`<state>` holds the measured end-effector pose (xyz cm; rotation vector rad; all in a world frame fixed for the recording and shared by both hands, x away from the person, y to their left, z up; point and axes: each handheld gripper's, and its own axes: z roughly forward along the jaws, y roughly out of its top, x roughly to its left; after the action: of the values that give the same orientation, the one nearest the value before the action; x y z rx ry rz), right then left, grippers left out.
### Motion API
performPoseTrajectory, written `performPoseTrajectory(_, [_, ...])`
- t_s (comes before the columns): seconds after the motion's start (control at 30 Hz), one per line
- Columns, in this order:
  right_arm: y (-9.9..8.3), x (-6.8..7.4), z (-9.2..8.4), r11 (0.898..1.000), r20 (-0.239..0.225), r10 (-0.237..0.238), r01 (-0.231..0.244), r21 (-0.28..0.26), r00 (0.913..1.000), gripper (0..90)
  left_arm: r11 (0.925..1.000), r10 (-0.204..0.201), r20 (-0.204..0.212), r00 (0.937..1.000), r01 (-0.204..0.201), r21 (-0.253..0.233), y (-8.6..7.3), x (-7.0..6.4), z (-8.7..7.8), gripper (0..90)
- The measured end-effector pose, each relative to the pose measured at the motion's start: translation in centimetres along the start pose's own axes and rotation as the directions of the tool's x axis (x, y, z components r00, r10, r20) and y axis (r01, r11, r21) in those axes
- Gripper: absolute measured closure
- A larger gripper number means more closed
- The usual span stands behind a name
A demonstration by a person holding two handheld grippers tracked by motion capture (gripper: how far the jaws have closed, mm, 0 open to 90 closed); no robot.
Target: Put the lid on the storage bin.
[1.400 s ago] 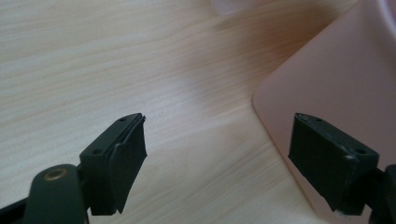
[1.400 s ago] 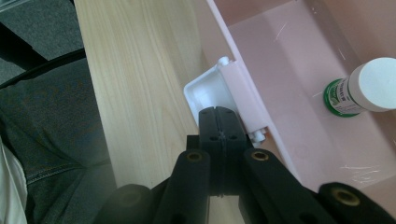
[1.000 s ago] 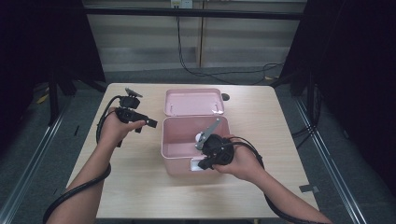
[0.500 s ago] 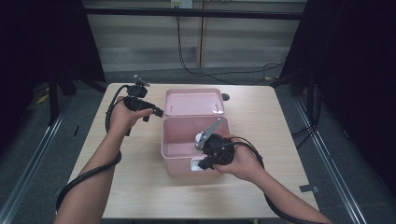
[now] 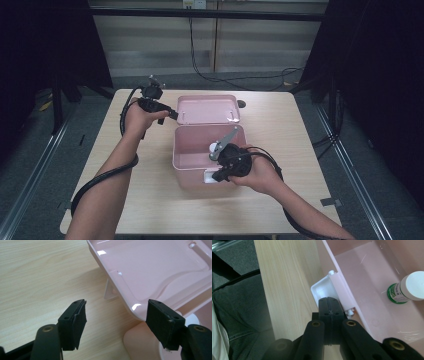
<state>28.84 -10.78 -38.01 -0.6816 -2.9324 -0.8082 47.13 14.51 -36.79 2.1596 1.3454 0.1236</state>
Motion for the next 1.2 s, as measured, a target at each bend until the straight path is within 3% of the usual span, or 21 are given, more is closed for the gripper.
performPoseTrajectory(0.1, [-0.1, 0.0, 0.0, 1.0, -0.001, -0.005, 0.005, -0.004, 1.0, 90.0, 0.9998, -0.019, 0.01, 0.9998, 0.019, 0.007, 0.3, 0.0, 0.3, 34.2])
performPoseTrajectory(0.47, [-0.2, -0.2, 0.0, 1.0, -0.013, 0.004, -0.004, -0.015, 0.9999, 90.0, 0.9996, -0.028, -0.003, 0.9996, 0.028, -0.009, 1.5, -0.2, 1.3, 36.5])
performPoseTrajectory(0.77, [-0.4, -0.2, 0.0, 1.0, -0.016, 0.001, -0.002, -0.023, 0.9999, 90.0, 0.999, -0.043, -0.008, 0.999, 0.043, 0.008, 2.4, -0.7, 2.5, 38.0])
performPoseTrajectory(0.9, [-0.6, -0.3, 0.0, 0.999, -0.028, 0.009, -0.01, -0.037, 0.9996, 90.0, 0.9991, -0.036, -0.015, 0.9992, 0.036, 0.02, 2.6, -0.8, 2.9, 38.3])
performPoseTrajectory(1.2, [-0.7, -0.6, 0.0, 0.999, -0.04, 0.006, -0.008, -0.05, 0.9992, 90.0, 0.9977, -0.065, -0.021, 0.9977, 0.065, 0.017, 2.8, -0.6, 3.7, 38.7])
